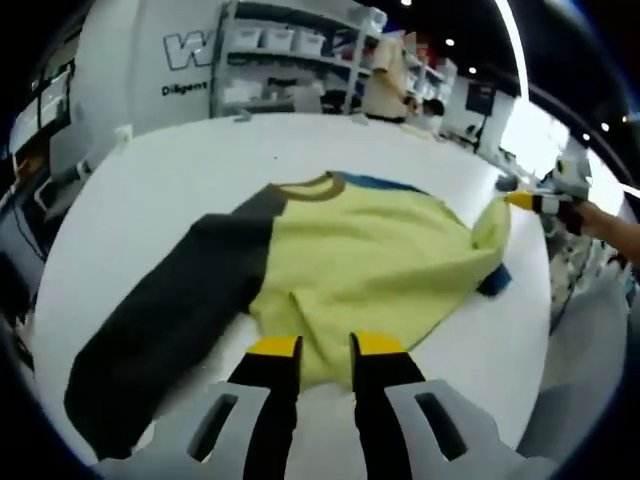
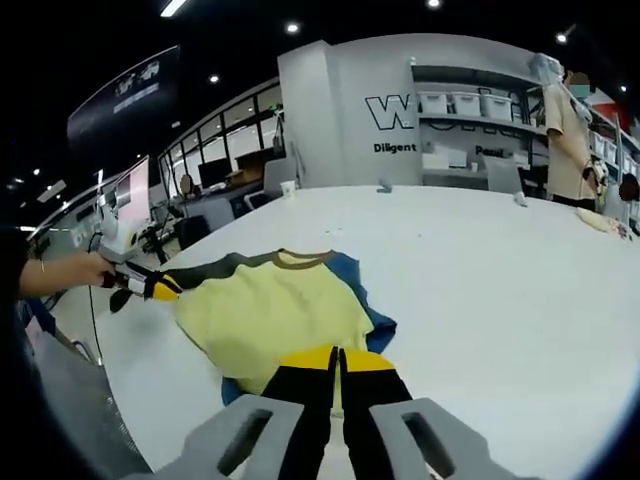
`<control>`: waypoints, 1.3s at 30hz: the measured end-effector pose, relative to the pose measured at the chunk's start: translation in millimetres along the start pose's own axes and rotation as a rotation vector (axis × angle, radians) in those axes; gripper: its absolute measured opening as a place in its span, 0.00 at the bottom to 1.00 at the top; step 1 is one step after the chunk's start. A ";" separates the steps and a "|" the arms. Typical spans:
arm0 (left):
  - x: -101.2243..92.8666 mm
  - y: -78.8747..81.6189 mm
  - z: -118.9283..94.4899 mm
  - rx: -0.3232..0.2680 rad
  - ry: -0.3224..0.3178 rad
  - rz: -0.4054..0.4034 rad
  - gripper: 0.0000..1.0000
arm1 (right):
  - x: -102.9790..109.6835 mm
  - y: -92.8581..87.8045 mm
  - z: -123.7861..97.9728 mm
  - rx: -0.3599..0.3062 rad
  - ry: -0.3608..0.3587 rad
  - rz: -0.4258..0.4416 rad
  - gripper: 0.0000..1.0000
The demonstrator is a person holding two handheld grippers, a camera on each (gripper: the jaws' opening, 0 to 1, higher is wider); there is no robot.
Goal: Fold the garment on the visible template until the final outline fits inside the template.
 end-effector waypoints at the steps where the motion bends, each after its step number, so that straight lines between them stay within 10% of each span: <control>1: 0.7 -5.9 2.0 0.007 0.011 -0.004 0.20 | 0.9 -0.3 -0.8 0.001 0.002 0.002 0.00; 18: -8.7 -6.7 -0.3 -0.019 -0.003 -0.087 0.00 | 16.8 36.6 6.0 -0.082 0.036 -0.014 0.00; 31: -14.0 -15.0 -20.5 -0.038 0.005 -0.081 0.00 | 69.3 105.1 69.0 -0.203 0.179 0.010 0.00; 39: -7.6 -18.5 -25.1 -0.043 0.032 -0.109 0.00 | 107.4 114.3 120.3 -0.171 0.255 -0.102 0.00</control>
Point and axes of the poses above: the point that each gripper's makers call its tool centre point, and the gripper's own axes: z roughly forward along the fingers, x roughly to its left, y roughly out of its top, the point moved 1 cm from there along -z, roughly backward along the fingers, and after that the axes turned 14 degrees about -z, right-handed, at the moved point
